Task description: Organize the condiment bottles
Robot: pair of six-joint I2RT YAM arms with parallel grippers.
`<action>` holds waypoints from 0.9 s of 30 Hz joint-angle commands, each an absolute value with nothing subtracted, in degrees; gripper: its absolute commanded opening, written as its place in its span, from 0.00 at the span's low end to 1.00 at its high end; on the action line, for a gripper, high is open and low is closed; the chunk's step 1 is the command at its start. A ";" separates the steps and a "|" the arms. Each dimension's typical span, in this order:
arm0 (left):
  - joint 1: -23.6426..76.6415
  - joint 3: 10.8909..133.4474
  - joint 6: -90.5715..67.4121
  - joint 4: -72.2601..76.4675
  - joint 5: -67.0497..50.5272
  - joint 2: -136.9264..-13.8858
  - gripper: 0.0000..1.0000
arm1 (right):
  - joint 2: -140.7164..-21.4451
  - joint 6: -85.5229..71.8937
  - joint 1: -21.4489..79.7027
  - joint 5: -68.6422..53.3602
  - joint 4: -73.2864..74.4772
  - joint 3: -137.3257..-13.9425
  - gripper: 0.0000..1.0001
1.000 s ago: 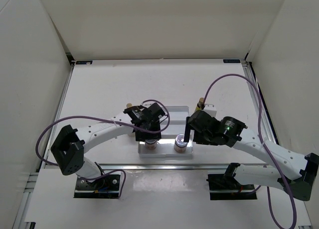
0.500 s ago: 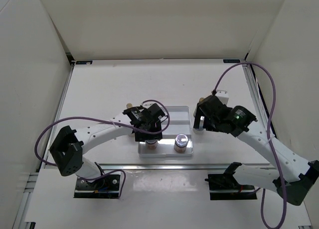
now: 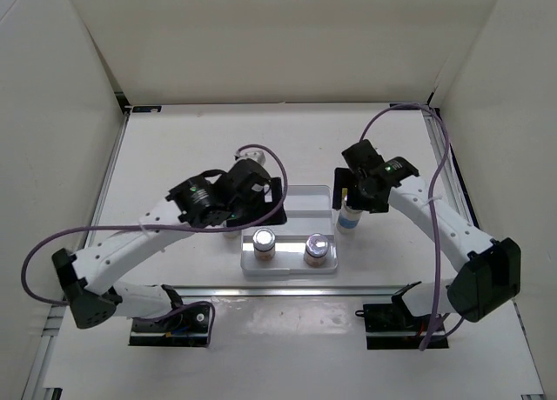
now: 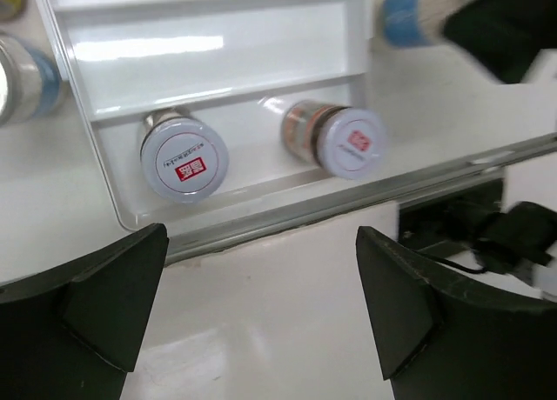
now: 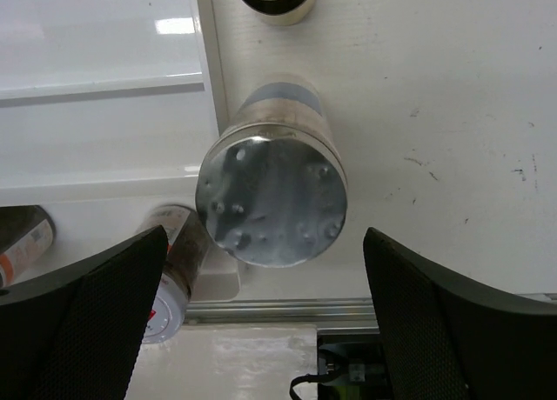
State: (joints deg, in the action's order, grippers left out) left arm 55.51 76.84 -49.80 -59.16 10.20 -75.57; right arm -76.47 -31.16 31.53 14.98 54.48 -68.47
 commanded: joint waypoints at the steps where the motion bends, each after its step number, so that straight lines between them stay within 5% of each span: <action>1: 53.54 81.91 -46.33 -63.63 13.45 -70.23 1.00 | -77.95 -29.71 31.11 13.18 52.82 -70.31 0.95; 7: 41.60 82.00 -40.45 -67.93 15.82 -63.64 1.00 | -78.49 -31.46 31.11 12.66 53.43 -69.17 0.72; 15: 30.07 79.28 -34.28 -70.75 20.65 -60.21 1.00 | -74.62 -31.46 32.16 15.64 56.95 -72.50 0.29; 18: 27.87 77.09 -34.28 -69.70 20.65 -58.80 1.00 | -72.77 -31.46 34.09 17.31 58.18 -74.61 0.23; 23: 25.32 73.22 -33.76 -68.47 18.28 -59.32 1.00 | -71.46 -31.46 34.89 18.37 58.71 -75.94 0.32; 24: 25.31 73.21 -33.75 -67.94 17.59 -59.33 1.00 | -72.06 -31.46 34.89 18.37 59.23 -75.94 0.50; 26: 24.70 71.90 -33.75 -67.94 17.05 -60.02 1.00 | -72.07 -31.46 34.89 19.16 59.24 -75.42 0.64; 27: 24.70 71.89 -33.75 -67.94 17.05 -60.03 1.00 | -72.07 -31.46 34.89 19.94 59.24 -75.41 0.81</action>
